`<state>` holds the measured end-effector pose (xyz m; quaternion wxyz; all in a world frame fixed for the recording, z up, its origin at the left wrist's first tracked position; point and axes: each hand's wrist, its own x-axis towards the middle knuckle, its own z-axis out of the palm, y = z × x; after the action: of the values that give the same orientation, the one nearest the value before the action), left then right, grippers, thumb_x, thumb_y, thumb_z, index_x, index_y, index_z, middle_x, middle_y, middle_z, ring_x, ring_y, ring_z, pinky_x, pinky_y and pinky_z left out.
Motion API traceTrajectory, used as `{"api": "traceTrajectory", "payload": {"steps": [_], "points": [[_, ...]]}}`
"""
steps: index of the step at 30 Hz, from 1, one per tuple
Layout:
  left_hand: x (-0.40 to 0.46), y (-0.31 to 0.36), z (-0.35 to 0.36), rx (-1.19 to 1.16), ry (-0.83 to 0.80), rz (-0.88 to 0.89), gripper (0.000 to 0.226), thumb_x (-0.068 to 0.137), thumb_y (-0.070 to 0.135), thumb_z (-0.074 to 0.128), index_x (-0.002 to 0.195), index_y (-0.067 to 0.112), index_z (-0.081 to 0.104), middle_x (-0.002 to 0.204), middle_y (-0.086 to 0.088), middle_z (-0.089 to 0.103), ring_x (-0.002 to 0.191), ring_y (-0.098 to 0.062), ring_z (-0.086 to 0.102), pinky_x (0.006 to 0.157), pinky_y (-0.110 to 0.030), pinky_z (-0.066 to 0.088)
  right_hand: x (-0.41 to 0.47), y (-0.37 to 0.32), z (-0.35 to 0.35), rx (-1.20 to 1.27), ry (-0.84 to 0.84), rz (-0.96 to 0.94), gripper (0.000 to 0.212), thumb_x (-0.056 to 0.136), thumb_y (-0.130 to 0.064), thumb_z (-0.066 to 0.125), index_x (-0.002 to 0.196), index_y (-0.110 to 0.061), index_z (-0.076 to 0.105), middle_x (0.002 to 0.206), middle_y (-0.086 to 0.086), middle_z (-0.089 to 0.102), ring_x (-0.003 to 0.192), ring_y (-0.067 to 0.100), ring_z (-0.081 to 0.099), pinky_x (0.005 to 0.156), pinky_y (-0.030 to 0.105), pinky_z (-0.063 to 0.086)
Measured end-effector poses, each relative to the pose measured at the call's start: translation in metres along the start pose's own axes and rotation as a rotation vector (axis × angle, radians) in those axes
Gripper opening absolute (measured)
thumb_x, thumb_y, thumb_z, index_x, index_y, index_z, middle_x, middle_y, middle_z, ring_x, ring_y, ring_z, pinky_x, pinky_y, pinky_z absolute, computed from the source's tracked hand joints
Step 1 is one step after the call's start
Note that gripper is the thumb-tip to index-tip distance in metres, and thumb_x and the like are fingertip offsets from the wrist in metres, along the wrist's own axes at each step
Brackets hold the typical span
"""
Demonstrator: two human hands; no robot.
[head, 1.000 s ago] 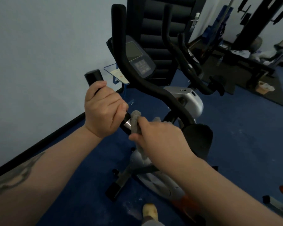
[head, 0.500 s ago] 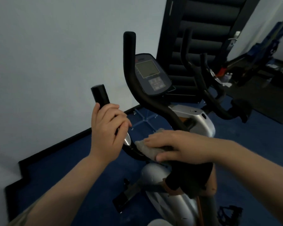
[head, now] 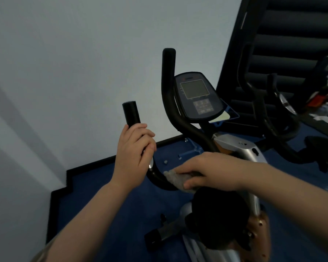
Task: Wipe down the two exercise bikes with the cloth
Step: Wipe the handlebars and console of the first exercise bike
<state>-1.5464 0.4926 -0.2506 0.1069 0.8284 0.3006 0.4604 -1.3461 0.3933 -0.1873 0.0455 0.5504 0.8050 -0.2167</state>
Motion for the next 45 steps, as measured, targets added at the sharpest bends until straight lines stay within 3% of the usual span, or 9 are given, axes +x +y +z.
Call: {"api": "traceTrajectory", "payload": {"steps": [2,7,15,20,24,27,34,41,45], "points": [[0.000,0.003,0.002,-0.011,0.020,-0.030,0.029,0.093,0.019,0.042,0.071,0.012,0.060,0.100,0.000,0.064,0.121,-0.019,0.049,0.111,-0.032,0.023,0.008,-0.011,0.000,-0.161,0.078,-0.048,0.014,0.090,-0.053,0.055,0.095,-0.041,0.055,0.072,-0.015,0.051,0.075,0.008,0.046,0.058,0.029,0.034],[0.000,0.005,0.005,-0.001,0.044,-0.034,0.032,0.093,0.017,0.040,0.068,0.008,0.059,0.098,-0.004,0.065,0.116,-0.023,0.051,0.105,-0.045,0.033,0.027,-0.032,0.019,-0.038,0.188,-0.024,0.035,0.092,-0.059,0.045,0.073,-0.031,0.043,0.073,-0.008,0.051,0.074,0.017,0.050,0.065,0.035,0.039],[-0.001,0.007,0.005,-0.008,0.061,-0.042,0.033,0.093,0.018,0.039,0.069,0.007,0.059,0.098,-0.003,0.064,0.118,-0.015,0.047,0.101,-0.051,0.036,-0.002,-0.010,-0.001,-0.165,0.141,0.016,0.034,0.092,-0.056,0.048,0.115,-0.035,0.062,0.091,-0.007,0.065,0.092,0.016,0.062,0.070,0.032,0.045],[-0.002,0.003,0.010,-0.023,0.111,-0.036,0.035,0.091,0.015,0.039,0.066,0.006,0.061,0.096,-0.004,0.065,0.116,-0.023,0.052,0.107,-0.042,0.031,0.025,-0.053,0.032,-0.432,0.277,-0.064,0.018,0.102,-0.027,0.041,0.119,-0.021,0.039,0.079,0.000,0.041,0.058,0.018,0.037,0.048,0.030,0.030],[-0.003,0.002,0.009,-0.034,0.097,-0.029,0.032,0.091,0.017,0.039,0.068,0.009,0.060,0.097,-0.002,0.064,0.118,-0.016,0.049,0.108,-0.038,0.028,0.015,-0.029,0.029,-0.137,0.256,0.045,0.029,0.098,-0.049,0.036,0.117,-0.033,0.051,0.105,-0.004,0.057,0.104,0.019,0.055,0.087,0.036,0.038],[-0.004,0.000,0.009,-0.045,0.096,-0.021,0.031,0.092,0.017,0.040,0.069,0.011,0.060,0.097,0.001,0.063,0.118,-0.015,0.049,0.109,-0.036,0.026,-0.005,-0.016,0.033,-0.143,0.241,0.155,0.053,0.091,-0.064,0.019,0.132,-0.041,0.044,0.117,-0.012,0.052,0.119,0.008,0.041,0.114,0.030,0.014],[-0.003,-0.002,0.010,-0.099,0.088,-0.018,0.030,0.090,0.015,0.041,0.068,0.011,0.061,0.095,0.002,0.062,0.119,-0.015,0.048,0.112,-0.035,0.021,0.035,-0.067,0.032,-0.177,0.287,0.196,0.016,0.104,-0.027,0.035,0.117,-0.019,0.039,0.094,-0.001,0.049,0.076,0.026,0.050,0.076,0.043,0.046],[0.027,-0.035,-0.027,0.138,-0.239,0.426,0.033,0.097,0.030,0.043,0.081,0.017,0.069,0.087,0.006,0.064,0.107,-0.016,0.057,0.119,-0.041,0.011,0.007,-0.065,0.047,-0.116,0.246,0.559,0.057,0.090,-0.061,0.000,0.136,-0.039,0.026,0.138,-0.003,0.039,0.142,0.023,0.017,0.115,0.052,-0.014],[0.041,-0.042,-0.031,0.174,-0.305,0.503,0.036,0.097,0.031,0.039,0.078,0.018,0.066,0.082,0.007,0.061,0.095,-0.016,0.059,0.119,-0.038,0.008,0.036,-0.090,0.045,-0.048,0.359,0.508,0.039,0.098,-0.048,0.015,0.110,-0.022,0.042,0.092,-0.002,0.047,0.095,0.021,0.044,0.101,0.043,0.031]]}}
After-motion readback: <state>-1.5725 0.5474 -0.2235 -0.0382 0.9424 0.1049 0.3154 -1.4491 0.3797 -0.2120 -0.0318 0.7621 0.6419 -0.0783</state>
